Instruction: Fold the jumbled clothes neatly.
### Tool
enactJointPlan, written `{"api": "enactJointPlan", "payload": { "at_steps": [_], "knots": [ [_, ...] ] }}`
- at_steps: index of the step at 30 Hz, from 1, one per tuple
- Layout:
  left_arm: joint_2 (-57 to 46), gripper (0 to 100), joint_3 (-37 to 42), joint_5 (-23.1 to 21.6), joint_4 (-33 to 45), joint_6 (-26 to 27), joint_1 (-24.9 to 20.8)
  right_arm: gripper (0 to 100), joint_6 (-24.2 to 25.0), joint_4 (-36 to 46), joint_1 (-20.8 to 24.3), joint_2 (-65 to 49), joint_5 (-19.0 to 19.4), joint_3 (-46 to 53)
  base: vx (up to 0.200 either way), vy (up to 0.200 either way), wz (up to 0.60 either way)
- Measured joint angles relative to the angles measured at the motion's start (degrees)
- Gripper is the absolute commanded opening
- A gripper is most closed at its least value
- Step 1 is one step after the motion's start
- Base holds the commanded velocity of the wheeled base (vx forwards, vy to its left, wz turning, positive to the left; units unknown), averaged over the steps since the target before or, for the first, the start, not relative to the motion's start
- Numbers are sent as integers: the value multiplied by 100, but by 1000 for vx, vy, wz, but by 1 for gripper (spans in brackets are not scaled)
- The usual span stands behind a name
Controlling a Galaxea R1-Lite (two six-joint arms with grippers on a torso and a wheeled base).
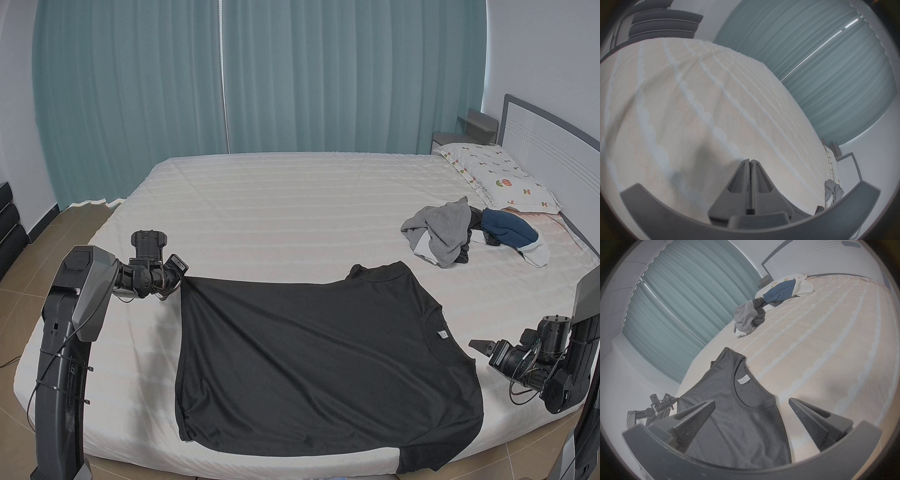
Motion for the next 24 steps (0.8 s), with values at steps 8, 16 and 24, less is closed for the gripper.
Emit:
{"api": "enactJointPlan", "payload": {
  "at_steps": [8, 16, 24],
  "knots": [
    [4, 100, 87, 5, -49, -33, 5, 100, 0, 0, 20, 2, 0, 0, 0, 0, 0],
    [-173, 100, 273, -33, -77, -596, 51, 100, -2, 0, 24, 39, 1, 2, 0, 0, 0],
    [-917, 100, 1480, -551, -184, -878, 197, 100, 13, 0, 30, 55, 9, 18, 0, 0, 0]
  ]
}}
